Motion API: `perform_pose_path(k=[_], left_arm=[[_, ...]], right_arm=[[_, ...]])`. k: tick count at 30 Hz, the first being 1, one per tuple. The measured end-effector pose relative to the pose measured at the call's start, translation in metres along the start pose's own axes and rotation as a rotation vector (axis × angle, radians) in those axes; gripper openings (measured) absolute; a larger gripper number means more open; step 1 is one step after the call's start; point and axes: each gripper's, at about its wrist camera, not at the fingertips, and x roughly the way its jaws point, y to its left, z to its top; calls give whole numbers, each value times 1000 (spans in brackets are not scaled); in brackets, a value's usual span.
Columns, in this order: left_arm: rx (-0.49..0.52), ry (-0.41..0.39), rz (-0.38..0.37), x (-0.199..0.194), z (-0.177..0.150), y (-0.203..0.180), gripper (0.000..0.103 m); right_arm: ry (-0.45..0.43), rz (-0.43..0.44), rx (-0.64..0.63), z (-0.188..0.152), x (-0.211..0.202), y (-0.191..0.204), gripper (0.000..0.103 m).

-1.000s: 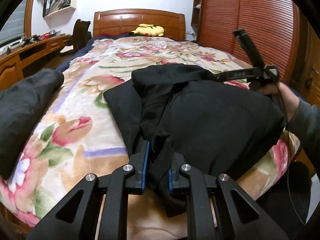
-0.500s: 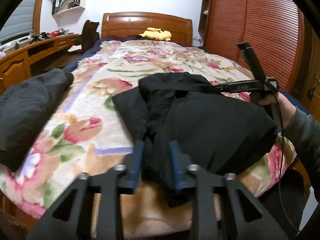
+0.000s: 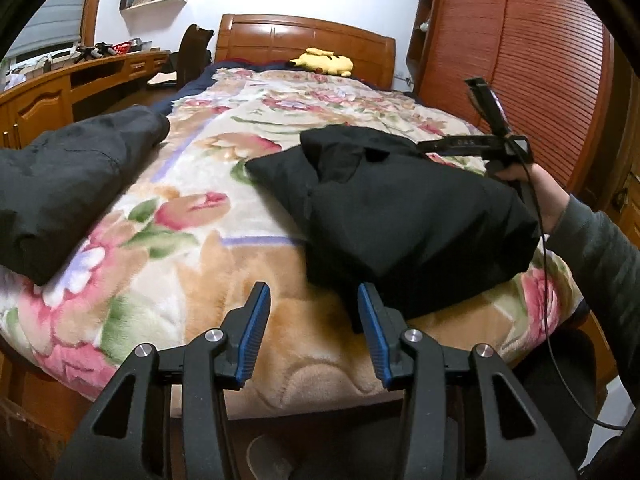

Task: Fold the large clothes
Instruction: 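Grasp the folded coat with the left gripper while the right gripper grasps it too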

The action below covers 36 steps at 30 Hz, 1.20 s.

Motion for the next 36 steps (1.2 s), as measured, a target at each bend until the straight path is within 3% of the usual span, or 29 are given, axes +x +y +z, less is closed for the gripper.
perform_pose_path(k=[11, 18, 19, 20, 27, 31, 33, 36], left_arm=[[50, 24, -27, 4, -2, -22, 47], [51, 49, -55, 15, -4, -27, 46], [51, 55, -68, 18, -5, -28, 44], [52, 63, -86, 20, -6, -29, 36], [31, 74, -103, 25, -8, -30, 30], [20, 75, -106, 25, -6, -32, 30], [11, 73, -108, 25, -5, -32, 30], [6, 69, -109, 24, -3, -33, 27]], right_arm=[[7, -16, -7, 18, 16, 5, 79], [43, 29, 19, 24, 32, -4, 80], [51, 47, 35, 24, 35, -7, 80], [58, 61, 52, 25, 38, -10, 81], [70, 75, 73, 25, 46, -15, 81], [83, 68, 112, 23, 51, -18, 86], [84, 46, 123, 23, 54, -17, 94], [95, 61, 140, 23, 57, -17, 95]])
